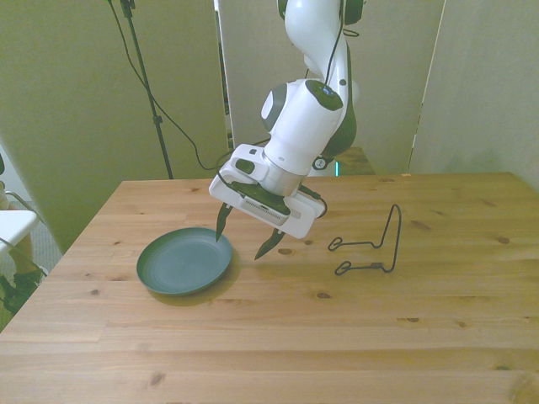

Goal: Load the plate

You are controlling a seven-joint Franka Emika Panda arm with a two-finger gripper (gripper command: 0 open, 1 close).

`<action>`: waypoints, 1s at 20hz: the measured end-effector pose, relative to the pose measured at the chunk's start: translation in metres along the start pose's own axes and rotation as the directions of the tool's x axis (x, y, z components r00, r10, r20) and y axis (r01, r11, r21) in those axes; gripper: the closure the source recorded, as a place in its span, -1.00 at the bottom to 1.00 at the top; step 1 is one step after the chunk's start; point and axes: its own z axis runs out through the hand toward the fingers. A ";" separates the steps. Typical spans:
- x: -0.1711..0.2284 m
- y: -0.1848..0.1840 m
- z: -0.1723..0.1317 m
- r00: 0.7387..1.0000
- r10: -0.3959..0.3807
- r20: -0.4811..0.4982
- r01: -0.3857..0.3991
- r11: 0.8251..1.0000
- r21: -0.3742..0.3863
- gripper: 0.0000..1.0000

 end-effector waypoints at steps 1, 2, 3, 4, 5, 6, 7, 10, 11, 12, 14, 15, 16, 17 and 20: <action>0.000 -0.001 0.002 1.000 0.000 -0.001 0.000 1.000 -0.004 -1.00; -0.001 -0.002 0.005 1.000 -0.002 -0.001 0.002 1.000 -0.007 -1.00; -0.001 -0.004 0.006 1.000 -0.002 -0.001 0.002 1.000 -0.009 -1.00; -0.001 -0.005 0.008 1.000 -0.002 -0.001 0.002 1.000 -0.011 -1.00; 0.000 -0.005 0.011 1.000 -0.001 -0.001 0.001 1.000 -0.014 -1.00; 0.001 -0.005 0.014 1.000 -0.001 -0.003 0.001 1.000 -0.017 -1.00; 0.001 -0.005 0.017 1.000 -0.002 -0.007 0.002 1.000 -0.020 -1.00; 0.004 -0.003 0.019 1.000 0.001 -0.013 -0.001 1.000 -0.022 -1.00; 0.004 -0.003 0.019 1.000 0.002 -0.013 -0.002 1.000 -0.022 -1.00; 0.004 -0.003 0.020 1.000 0.002 -0.013 -0.003 1.000 -0.022 1.00; 0.004 -0.002 0.020 1.000 -0.001 -0.017 0.001 1.000 -0.025 1.00; 0.005 -0.002 0.021 1.000 -0.005 -0.021 0.004 1.000 -0.029 1.00; 0.005 -0.002 0.022 1.000 -0.006 -0.022 0.005 1.000 -0.031 1.00; 0.006 -0.002 0.022 1.000 -0.005 -0.023 0.005 0.999 -0.032 1.00; 0.008 0.000 0.025 1.000 -0.002 -0.023 0.001 0.999 -0.037 1.00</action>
